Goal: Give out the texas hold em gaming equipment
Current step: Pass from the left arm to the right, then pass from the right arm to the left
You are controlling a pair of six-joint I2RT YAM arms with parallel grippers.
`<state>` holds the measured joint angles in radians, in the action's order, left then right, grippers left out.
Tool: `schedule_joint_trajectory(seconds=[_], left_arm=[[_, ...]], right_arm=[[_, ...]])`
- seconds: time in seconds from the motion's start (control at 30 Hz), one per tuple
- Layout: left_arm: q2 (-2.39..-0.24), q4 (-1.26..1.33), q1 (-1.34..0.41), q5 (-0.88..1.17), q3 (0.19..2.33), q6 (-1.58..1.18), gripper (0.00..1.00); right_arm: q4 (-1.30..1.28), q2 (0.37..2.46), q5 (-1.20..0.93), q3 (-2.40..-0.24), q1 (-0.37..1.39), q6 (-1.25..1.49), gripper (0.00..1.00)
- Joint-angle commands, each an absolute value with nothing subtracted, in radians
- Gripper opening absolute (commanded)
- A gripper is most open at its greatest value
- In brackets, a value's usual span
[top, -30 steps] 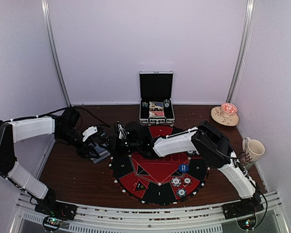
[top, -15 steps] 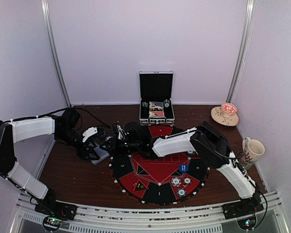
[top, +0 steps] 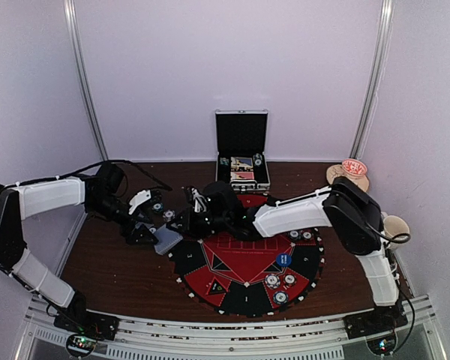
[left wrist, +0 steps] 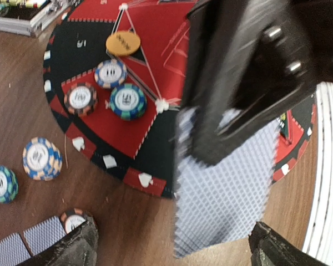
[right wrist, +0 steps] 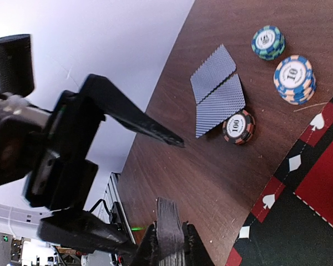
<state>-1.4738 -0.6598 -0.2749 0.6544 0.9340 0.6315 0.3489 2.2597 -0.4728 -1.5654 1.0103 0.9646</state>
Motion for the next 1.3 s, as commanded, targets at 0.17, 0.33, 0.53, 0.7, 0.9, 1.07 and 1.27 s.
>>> schedule_joint_trajectory(seconds=[0.17,0.33,0.53,0.7,0.9,1.07,1.27], left_arm=[[-1.5,-0.597,-0.291,0.93,1.064,0.634,0.98],[-1.444,-0.543,-0.394,0.877,1.084,0.675,0.98],[-1.397,-0.42,-0.549,0.728,1.002,0.683,0.98],[-1.388,-0.274,-0.589,0.653,0.926,0.641,0.98],[-1.425,-0.182,-0.589,0.625,0.91,0.602,0.98],[-1.466,-0.123,-0.59,0.643,0.91,0.568,0.98],[-1.474,-0.098,-0.597,0.668,0.893,0.578,0.98]], right_arm=[[0.401,1.953,-0.316,-1.298,0.989,0.906,0.0],[0.462,1.89,-0.251,-1.198,0.988,0.958,0.0],[0.553,1.854,-0.206,-1.127,0.988,1.023,0.0],[0.645,1.844,-0.193,-1.074,0.986,1.085,0.0],[0.723,1.845,-0.208,-1.039,0.989,1.136,0.0],[0.756,1.846,-0.2,-1.022,0.993,1.158,0.0],[0.812,1.844,-0.177,-0.997,0.993,1.193,0.0]])
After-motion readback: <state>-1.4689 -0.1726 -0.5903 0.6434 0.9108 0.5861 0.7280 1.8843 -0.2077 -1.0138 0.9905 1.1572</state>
